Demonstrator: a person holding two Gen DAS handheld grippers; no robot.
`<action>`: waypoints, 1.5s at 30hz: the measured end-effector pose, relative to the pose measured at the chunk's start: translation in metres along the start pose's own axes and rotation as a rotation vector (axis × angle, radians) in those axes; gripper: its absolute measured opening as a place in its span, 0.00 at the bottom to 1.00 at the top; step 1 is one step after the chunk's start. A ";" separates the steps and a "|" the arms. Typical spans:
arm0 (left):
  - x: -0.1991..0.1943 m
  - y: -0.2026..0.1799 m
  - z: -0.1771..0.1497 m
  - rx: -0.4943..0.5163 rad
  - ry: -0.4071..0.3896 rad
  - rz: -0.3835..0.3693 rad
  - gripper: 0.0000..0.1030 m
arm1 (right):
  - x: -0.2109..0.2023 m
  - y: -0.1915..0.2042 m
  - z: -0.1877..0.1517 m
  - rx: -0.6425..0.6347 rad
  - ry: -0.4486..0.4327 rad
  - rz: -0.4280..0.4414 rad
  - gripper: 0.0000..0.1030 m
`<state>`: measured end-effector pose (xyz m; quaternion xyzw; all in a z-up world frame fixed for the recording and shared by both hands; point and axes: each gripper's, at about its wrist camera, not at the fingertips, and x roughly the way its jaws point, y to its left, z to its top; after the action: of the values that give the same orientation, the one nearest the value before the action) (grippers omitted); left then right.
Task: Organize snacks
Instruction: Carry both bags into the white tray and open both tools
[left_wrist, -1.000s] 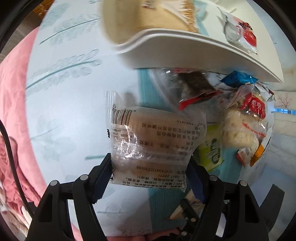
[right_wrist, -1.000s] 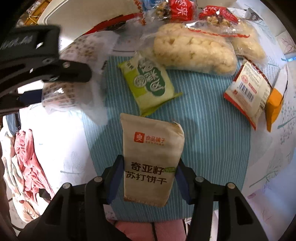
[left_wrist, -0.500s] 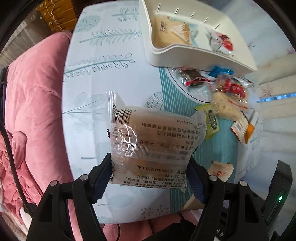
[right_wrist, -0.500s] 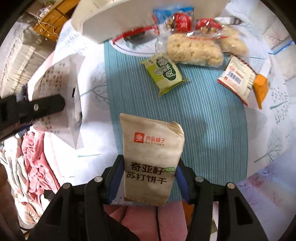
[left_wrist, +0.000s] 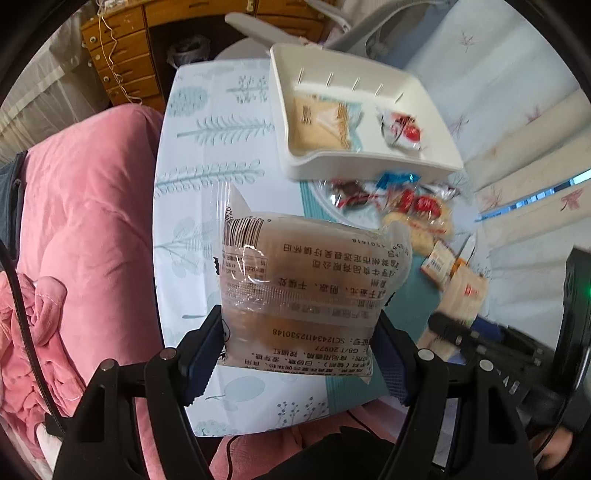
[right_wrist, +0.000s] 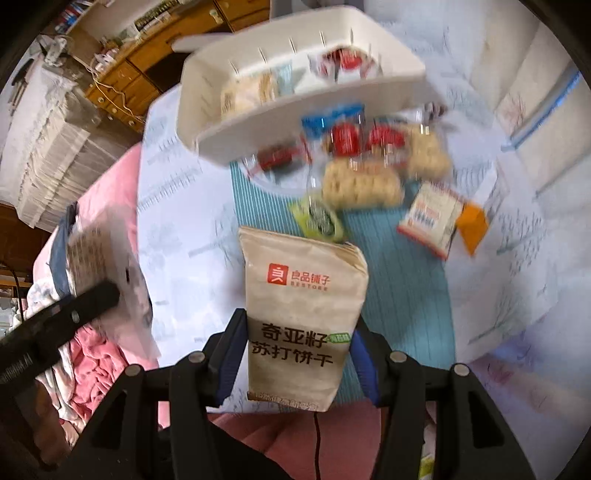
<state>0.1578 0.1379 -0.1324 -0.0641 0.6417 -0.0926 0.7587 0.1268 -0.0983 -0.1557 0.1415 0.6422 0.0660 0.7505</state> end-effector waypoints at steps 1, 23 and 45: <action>-0.005 -0.003 0.003 -0.006 -0.010 -0.001 0.71 | -0.004 0.000 0.004 -0.005 -0.011 0.002 0.52; 0.006 -0.082 0.112 -0.141 -0.140 0.064 0.72 | -0.061 -0.060 0.164 -0.008 -0.146 0.190 0.52; 0.056 -0.114 0.196 -0.245 -0.188 0.145 0.85 | 0.004 -0.091 0.246 -0.033 -0.129 0.352 0.53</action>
<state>0.3529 0.0100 -0.1286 -0.1180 0.5774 0.0480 0.8064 0.3621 -0.2148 -0.1532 0.2434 0.5569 0.1975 0.7691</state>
